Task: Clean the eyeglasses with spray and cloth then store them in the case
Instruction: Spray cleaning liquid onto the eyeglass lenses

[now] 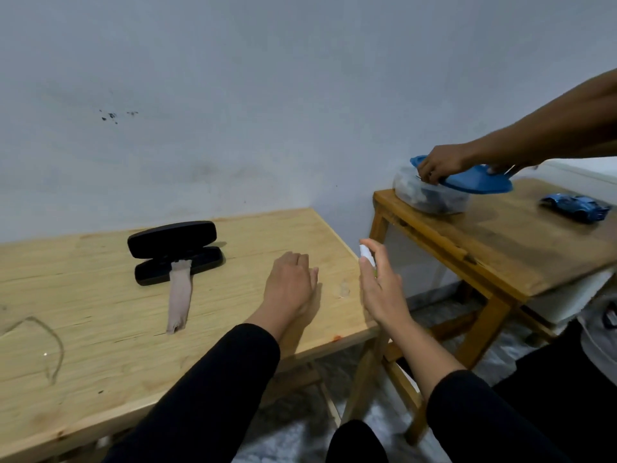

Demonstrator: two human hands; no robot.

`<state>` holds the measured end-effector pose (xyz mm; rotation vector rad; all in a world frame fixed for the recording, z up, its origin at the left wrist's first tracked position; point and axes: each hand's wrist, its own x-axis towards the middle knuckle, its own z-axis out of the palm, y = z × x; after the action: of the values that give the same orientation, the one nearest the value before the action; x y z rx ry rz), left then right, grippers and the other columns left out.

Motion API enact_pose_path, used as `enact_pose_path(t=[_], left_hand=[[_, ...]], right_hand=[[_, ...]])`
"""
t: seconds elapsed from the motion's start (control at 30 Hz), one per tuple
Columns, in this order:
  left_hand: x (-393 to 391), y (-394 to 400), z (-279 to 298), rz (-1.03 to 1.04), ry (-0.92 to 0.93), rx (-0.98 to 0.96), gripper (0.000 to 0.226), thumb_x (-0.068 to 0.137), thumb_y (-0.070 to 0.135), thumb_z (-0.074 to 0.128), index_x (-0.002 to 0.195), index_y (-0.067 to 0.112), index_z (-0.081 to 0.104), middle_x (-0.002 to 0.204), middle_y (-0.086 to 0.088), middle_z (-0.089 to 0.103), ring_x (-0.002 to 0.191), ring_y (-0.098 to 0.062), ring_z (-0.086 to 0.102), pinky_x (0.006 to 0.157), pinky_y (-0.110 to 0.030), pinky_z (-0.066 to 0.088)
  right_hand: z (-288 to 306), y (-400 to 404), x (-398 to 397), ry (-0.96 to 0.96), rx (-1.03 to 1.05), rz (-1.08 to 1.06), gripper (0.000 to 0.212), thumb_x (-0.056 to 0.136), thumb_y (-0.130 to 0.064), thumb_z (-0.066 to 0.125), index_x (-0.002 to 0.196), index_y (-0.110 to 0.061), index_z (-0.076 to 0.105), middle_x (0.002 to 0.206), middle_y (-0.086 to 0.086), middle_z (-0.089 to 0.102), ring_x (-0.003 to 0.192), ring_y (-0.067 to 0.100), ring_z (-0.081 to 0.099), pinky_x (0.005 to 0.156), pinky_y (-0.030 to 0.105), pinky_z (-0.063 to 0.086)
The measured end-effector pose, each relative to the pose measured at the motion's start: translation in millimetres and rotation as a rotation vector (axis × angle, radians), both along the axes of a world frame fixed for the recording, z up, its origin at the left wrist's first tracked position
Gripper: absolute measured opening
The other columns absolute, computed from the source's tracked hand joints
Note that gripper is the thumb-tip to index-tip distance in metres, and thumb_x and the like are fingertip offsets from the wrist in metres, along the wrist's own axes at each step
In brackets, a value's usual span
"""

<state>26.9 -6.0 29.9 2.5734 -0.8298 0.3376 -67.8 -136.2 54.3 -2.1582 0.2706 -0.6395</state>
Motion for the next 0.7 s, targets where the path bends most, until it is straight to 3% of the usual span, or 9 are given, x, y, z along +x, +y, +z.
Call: enact_pose_path(t=[0.1, 0.17, 0.27, 0.33, 0.4, 0.47, 0.57, 0.7], left_hand=[[8.2, 15.6, 14.9, 0.086, -0.008, 0.085, 0.047, 0.097, 0.034, 0.027, 0.122, 0.001, 0.049, 0.119, -0.017, 0.057, 0.115, -0.032, 0.046, 0.100, -0.039, 0.033], [13.3, 30.4, 24.8, 0.116, -0.033, 0.100, 0.044, 0.098, 0.033, 0.030, 0.124, 0.002, 0.046, 0.122, -0.016, 0.055, 0.118, -0.030, 0.043, 0.103, -0.038, 0.031], [20.4, 56.8, 39.9, 0.169, -0.088, 0.126, 0.045, 0.098, 0.035, 0.029, 0.124, 0.002, 0.046, 0.123, -0.016, 0.055, 0.119, -0.030, 0.043, 0.104, -0.037, 0.031], [23.5, 77.4, 50.3, 0.211, -0.111, 0.133, 0.045, 0.098, 0.035, 0.029, 0.122, 0.002, 0.047, 0.121, -0.016, 0.056, 0.118, -0.030, 0.044, 0.103, -0.037, 0.031], [24.7, 101.4, 60.7, 0.255, -0.122, 0.135, 0.045, 0.098, 0.036, 0.028, 0.120, 0.002, 0.048, 0.119, -0.015, 0.056, 0.115, -0.030, 0.044, 0.102, -0.037, 0.031], [22.7, 128.2, 70.3, 0.309, -0.135, 0.138, 0.043, 0.098, 0.035, 0.027, 0.115, 0.003, 0.050, 0.116, -0.014, 0.057, 0.111, -0.028, 0.046, 0.100, -0.036, 0.033], [16.8, 172.6, 80.8, 0.393, -0.148, 0.109, 0.041, 0.098, 0.033, 0.028, 0.113, 0.002, 0.050, 0.113, -0.015, 0.057, 0.109, -0.029, 0.047, 0.097, -0.035, 0.035], [5.7, 236.9, 83.2, 0.507, -0.149, 0.081, 0.043, 0.099, 0.032, 0.030, 0.123, -0.001, 0.046, 0.119, -0.017, 0.056, 0.115, -0.030, 0.045, 0.102, -0.034, 0.032]], right_hand=[[13.6, 13.7, -0.1, -0.015, -0.027, 0.018, 0.033, 0.100, -0.027, 0.032, 0.132, -0.027, 0.039, 0.111, 0.018, 0.059, 0.093, 0.031, 0.057, 0.082, 0.043, 0.044], [21.6, 25.0, 3.4, -0.039, -0.037, 0.045, 0.033, 0.100, -0.025, 0.032, 0.133, -0.025, 0.038, 0.112, 0.021, 0.059, 0.098, 0.039, 0.055, 0.083, 0.045, 0.045], [30.3, 43.0, 16.6, -0.078, -0.043, 0.079, 0.034, 0.100, -0.025, 0.032, 0.133, -0.025, 0.039, 0.107, 0.014, 0.061, 0.097, 0.038, 0.057, 0.076, 0.037, 0.043], [34.6, 57.7, 29.1, -0.112, -0.050, 0.104, 0.033, 0.100, -0.025, 0.032, 0.133, -0.025, 0.039, 0.112, 0.003, 0.058, 0.094, 0.027, 0.058, 0.073, 0.026, 0.034], [38.8, 75.7, 40.6, -0.142, -0.066, 0.131, 0.033, 0.100, -0.024, 0.033, 0.132, -0.024, 0.041, 0.118, 0.010, 0.060, 0.088, 0.022, 0.057, 0.067, 0.020, 0.029], [42.9, 96.7, 50.5, -0.162, -0.059, 0.179, 0.031, 0.099, -0.025, 0.034, 0.129, -0.027, 0.041, 0.096, 0.021, 0.064, 0.071, 0.031, 0.058, 0.062, 0.028, 0.031], [46.9, 131.8, 65.2, -0.172, -0.046, 0.263, 0.029, 0.098, -0.027, 0.034, 0.126, -0.032, 0.041, 0.061, 0.010, 0.049, 0.048, 0.020, 0.042, 0.054, 0.029, 0.035], [48.8, 181.4, 80.2, -0.195, -0.058, 0.380, 0.030, 0.098, -0.027, 0.034, 0.127, -0.031, 0.041, 0.066, 0.019, 0.052, 0.051, 0.022, 0.043, 0.050, 0.016, 0.035]])
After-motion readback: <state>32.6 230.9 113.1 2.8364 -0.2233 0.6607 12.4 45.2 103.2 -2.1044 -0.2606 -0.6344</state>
